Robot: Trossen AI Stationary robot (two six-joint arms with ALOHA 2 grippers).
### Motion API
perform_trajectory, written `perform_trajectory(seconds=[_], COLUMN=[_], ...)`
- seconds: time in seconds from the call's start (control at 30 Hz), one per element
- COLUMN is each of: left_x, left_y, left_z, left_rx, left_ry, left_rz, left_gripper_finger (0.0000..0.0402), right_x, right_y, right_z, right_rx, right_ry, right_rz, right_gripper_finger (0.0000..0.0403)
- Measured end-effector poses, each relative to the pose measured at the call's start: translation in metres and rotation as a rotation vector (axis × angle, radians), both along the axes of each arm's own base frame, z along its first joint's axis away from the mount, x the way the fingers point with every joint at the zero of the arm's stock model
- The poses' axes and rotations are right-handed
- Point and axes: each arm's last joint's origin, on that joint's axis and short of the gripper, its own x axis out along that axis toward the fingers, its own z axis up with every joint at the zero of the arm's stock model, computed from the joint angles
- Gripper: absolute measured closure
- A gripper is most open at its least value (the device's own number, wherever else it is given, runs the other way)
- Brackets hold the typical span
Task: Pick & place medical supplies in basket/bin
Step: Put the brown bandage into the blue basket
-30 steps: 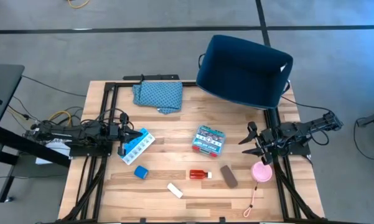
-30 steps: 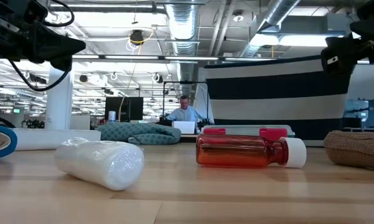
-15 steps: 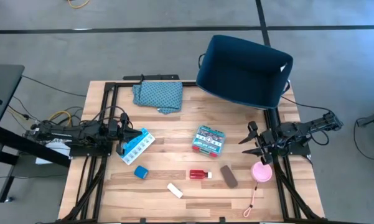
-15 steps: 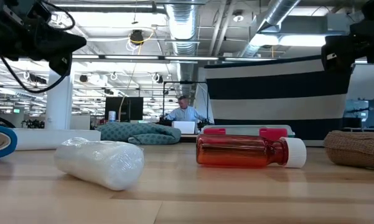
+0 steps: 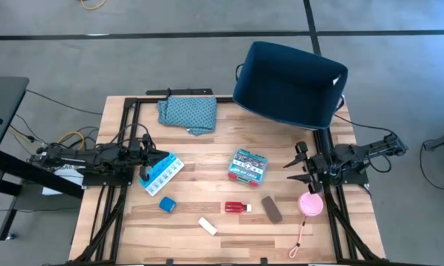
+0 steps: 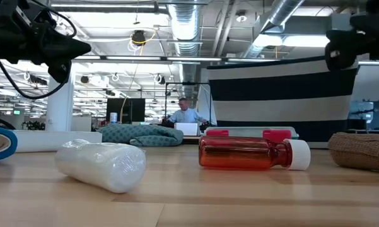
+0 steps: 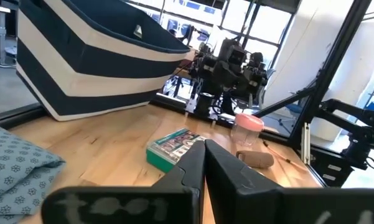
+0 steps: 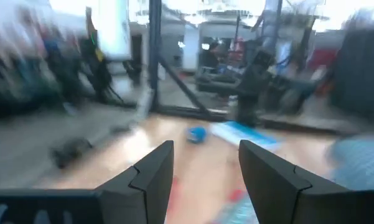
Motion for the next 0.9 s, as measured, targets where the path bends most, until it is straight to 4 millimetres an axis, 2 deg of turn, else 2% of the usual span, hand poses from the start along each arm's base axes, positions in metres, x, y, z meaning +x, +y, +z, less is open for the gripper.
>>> perform_trajectory(seconds=[0.1,0.33,0.63,0.9], left_x=[0.000,-0.001,-0.001,0.002], left_y=[-0.001,-0.003,-0.007,-0.008], left_z=[0.000,0.000,0.000,-0.005], left_rx=[-0.001,0.041,-0.001,-0.032], left_ry=[-0.002,0.002,0.002,0.052], left_rz=[0.000,0.033,0.047,0.113], left_gripper_finger=[0.0401,0.0401,0.0401,0.0401], right_x=[0.000,-0.002,-0.002,-0.002], right_y=[-0.001,-0.002,-0.012,-0.015], right_z=[0.005,0.015,0.019,0.018], right_rx=[0.143,0.182,0.269,0.278], right_ry=[-0.011,-0.109,-0.158,-0.152], right_rz=[-0.011,-0.022,-0.346,-0.451], right_gripper_finger=[0.0228,0.0228,0.0228,0.0228])
